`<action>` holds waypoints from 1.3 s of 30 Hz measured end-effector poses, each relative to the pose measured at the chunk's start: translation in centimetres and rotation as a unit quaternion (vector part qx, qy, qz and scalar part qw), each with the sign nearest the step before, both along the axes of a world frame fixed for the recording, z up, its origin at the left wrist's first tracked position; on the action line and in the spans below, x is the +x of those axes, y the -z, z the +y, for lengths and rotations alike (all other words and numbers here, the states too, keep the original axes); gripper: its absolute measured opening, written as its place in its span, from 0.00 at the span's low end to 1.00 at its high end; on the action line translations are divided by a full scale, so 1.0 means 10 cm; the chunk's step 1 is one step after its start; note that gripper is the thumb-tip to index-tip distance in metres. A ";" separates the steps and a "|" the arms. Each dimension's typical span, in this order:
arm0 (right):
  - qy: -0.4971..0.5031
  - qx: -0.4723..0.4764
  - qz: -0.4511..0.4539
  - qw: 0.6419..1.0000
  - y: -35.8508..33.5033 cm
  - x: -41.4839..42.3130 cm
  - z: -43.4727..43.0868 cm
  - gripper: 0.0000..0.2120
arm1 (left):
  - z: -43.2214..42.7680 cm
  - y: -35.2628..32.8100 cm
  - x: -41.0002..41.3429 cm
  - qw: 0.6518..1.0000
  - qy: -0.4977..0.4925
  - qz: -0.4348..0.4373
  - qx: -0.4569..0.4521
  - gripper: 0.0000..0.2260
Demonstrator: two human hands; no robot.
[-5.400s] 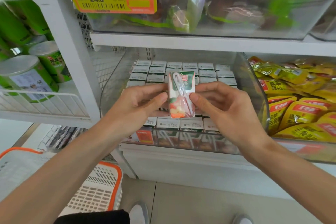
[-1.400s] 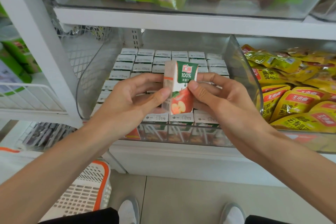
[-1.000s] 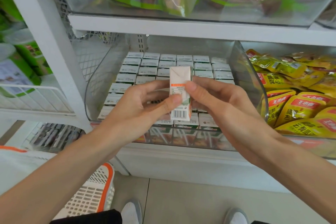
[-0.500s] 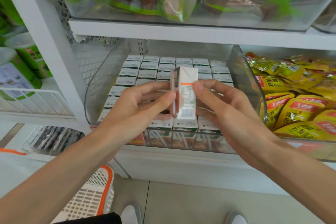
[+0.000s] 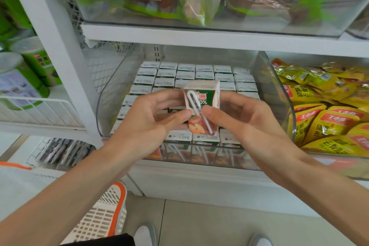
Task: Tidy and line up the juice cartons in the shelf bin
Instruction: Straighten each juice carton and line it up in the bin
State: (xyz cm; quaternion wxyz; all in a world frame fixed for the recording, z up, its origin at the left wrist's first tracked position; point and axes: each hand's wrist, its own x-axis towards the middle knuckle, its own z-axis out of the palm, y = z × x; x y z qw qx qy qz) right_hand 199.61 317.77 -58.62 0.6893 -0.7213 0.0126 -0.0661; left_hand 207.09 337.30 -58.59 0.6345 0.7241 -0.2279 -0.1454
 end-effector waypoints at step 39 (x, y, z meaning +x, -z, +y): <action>0.083 0.136 0.156 0.975 -0.07 0.11 -0.02 0.13 | -0.01 0.01 -0.01 0.990 0.040 -0.132 0.041 0.19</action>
